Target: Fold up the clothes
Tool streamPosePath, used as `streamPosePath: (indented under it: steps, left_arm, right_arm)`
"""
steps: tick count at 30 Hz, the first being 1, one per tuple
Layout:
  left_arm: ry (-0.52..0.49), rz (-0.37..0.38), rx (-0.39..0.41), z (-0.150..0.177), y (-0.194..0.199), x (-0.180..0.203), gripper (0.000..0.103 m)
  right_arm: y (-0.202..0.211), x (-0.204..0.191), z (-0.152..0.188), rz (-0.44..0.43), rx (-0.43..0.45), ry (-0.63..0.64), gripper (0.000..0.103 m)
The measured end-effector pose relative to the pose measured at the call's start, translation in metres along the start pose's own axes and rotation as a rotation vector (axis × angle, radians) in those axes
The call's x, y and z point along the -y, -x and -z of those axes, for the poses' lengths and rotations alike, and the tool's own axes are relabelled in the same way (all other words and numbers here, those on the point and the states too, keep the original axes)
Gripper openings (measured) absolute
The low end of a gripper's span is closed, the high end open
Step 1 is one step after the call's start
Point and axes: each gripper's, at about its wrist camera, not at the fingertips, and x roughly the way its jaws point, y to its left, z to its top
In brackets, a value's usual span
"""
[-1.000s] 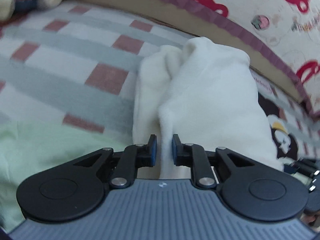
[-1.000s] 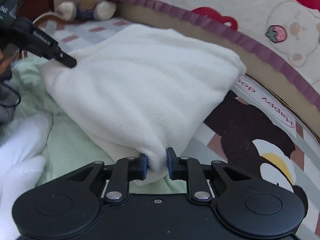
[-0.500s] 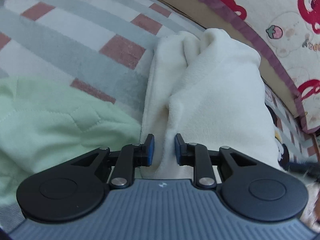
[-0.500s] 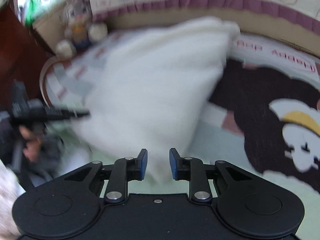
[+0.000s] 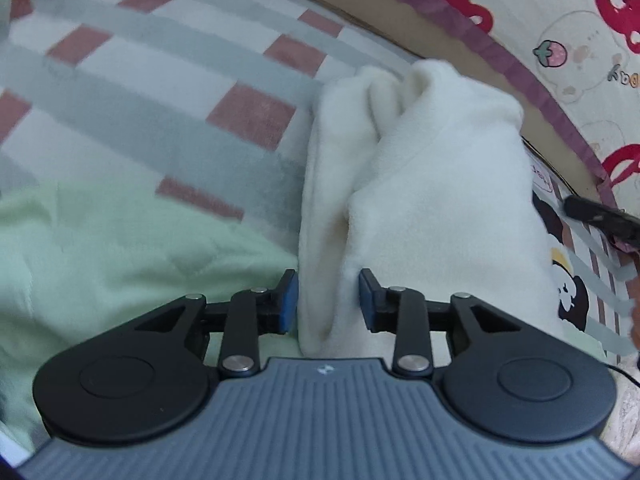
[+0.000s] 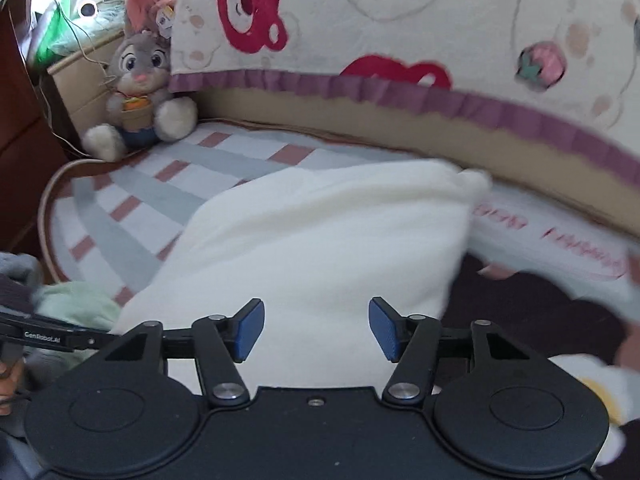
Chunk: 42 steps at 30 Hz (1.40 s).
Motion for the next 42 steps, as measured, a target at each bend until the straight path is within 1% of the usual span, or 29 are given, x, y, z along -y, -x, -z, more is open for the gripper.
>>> streamPosePath:
  steps: [1, 2, 4, 5, 6, 8, 10, 14, 15, 16, 19, 20, 21, 22, 23, 24, 25, 27, 28, 30, 32, 33, 34, 35, 37, 38, 39, 40, 42]
  left_arm:
    - [0.024, -0.008, 0.018, -0.006, 0.003, -0.001, 0.039]
    - [0.052, -0.019, 0.043, -0.012, 0.007, -0.002, 0.046]
    - [0.123, -0.058, 0.117, -0.024, 0.013, -0.012, 0.046]
    - [0.145, -0.075, 0.141, -0.030, 0.015, -0.016, 0.046]
    - [0.144, -0.079, 0.141, -0.036, 0.014, -0.018, 0.046]
    - [0.116, -0.036, 0.115, -0.047, 0.002, -0.021, 0.046]
    - [0.141, 0.012, 0.104, -0.053, -0.018, -0.024, 0.047]
    - [0.180, 0.115, 0.084, -0.066, -0.057, -0.030, 0.045]
    - [0.146, 0.158, 0.090, -0.072, -0.062, -0.025, 0.047]
    - [0.104, 0.174, 0.096, -0.078, -0.066, -0.017, 0.047]
    - [-0.034, 0.136, 0.079, -0.097, -0.078, 0.006, 0.044]
    - [-0.062, 0.146, 0.055, -0.103, -0.085, 0.010, 0.035]
    - [-0.089, 0.157, 0.031, -0.108, -0.092, 0.014, 0.010]
    - [-0.113, 0.166, 0.011, -0.113, -0.097, 0.017, 0.007]
    - [-0.156, 0.156, 0.014, -0.116, -0.098, 0.024, 0.007]
    - [-0.200, 0.147, 0.022, -0.119, -0.098, 0.030, 0.006]
    - [-0.240, 0.150, 0.056, -0.122, -0.091, 0.036, 0.006]
    - [-0.234, 0.211, 0.155, -0.123, -0.073, 0.037, 0.006]
    - [-0.227, 0.226, 0.195, -0.122, -0.066, 0.036, 0.006]
    - [-0.284, 0.109, 0.196, -0.120, -0.065, 0.041, 0.005]
    - [-0.341, -0.008, 0.196, -0.118, -0.065, 0.046, 0.005]
    - [-0.359, -0.044, 0.203, -0.117, -0.064, 0.048, 0.006]
    - [-0.342, 0.014, 0.235, -0.116, -0.054, 0.049, 0.007]
    - [-0.325, 0.072, 0.267, -0.115, -0.045, 0.051, 0.012]
    - [-0.292, 0.183, 0.323, -0.114, -0.027, 0.054, 0.032]
    - [-0.286, 0.213, 0.319, -0.114, -0.025, 0.059, 0.054]
    - [-0.276, 0.221, 0.322, -0.115, -0.022, 0.061, 0.058]
    - [-0.271, 0.234, 0.322, -0.115, -0.020, 0.064, 0.058]
    - [-0.308, 0.269, 0.287, -0.112, -0.028, 0.071, 0.059]
  right_arm:
    - [-0.007, -0.001, -0.002, 0.013, 0.004, 0.011, 0.063]
    - [-0.015, -0.003, -0.005, 0.037, 0.005, 0.026, 0.063]
    - [-0.030, -0.003, -0.010, 0.079, 0.007, 0.038, 0.063]
    - [-0.035, 0.000, -0.012, 0.093, 0.006, 0.018, 0.063]
    - [-0.041, 0.003, -0.014, 0.108, 0.004, -0.001, 0.063]
    - [-0.050, 0.013, -0.020, 0.064, 0.008, -0.081, 0.063]
    - [-0.062, 0.020, -0.025, 0.019, 0.012, -0.144, 0.063]
    - [-0.085, 0.012, -0.032, -0.011, -0.010, -0.122, 0.066]
    - [-0.089, 0.009, -0.033, -0.020, -0.029, -0.120, 0.066]
    - [-0.092, 0.006, -0.033, -0.022, -0.045, -0.121, 0.066]
    - [-0.099, -0.002, -0.031, -0.014, -0.073, -0.122, 0.066]
    - [-0.101, -0.004, -0.031, -0.012, -0.079, -0.122, 0.066]
    - [-0.101, -0.005, -0.031, -0.016, -0.084, -0.122, 0.066]
    - [-0.102, -0.006, -0.030, -0.025, -0.089, -0.121, 0.066]
    - [-0.102, -0.007, -0.030, -0.037, -0.092, -0.120, 0.066]
    - [-0.101, -0.007, -0.029, -0.065, -0.093, -0.127, 0.066]
    - [-0.100, -0.006, -0.028, -0.105, -0.092, -0.141, 0.066]
    - [-0.097, -0.006, -0.024, -0.172, -0.090, -0.160, 0.066]
    - [-0.096, -0.010, -0.022, -0.176, -0.091, -0.141, 0.066]
    - [-0.094, -0.021, -0.017, -0.168, -0.095, -0.066, 0.066]
    - [-0.091, -0.029, -0.013, -0.176, -0.092, -0.038, 0.066]
    - [-0.090, -0.033, -0.011, -0.180, -0.090, -0.024, 0.066]
    - [-0.088, -0.036, -0.010, -0.194, -0.090, -0.013, 0.066]
    - [-0.086, -0.038, -0.009, -0.220, -0.095, -0.012, 0.066]
    - [-0.084, -0.044, -0.007, -0.234, -0.107, -0.006, 0.066]
    - [-0.083, -0.046, -0.006, -0.246, -0.107, -0.003, 0.066]
    - [-0.081, -0.048, -0.005, -0.257, -0.108, -0.001, 0.066]
    - [-0.080, -0.050, -0.005, -0.269, -0.109, 0.001, 0.066]
    - [-0.076, -0.054, -0.002, -0.287, -0.109, 0.012, 0.066]
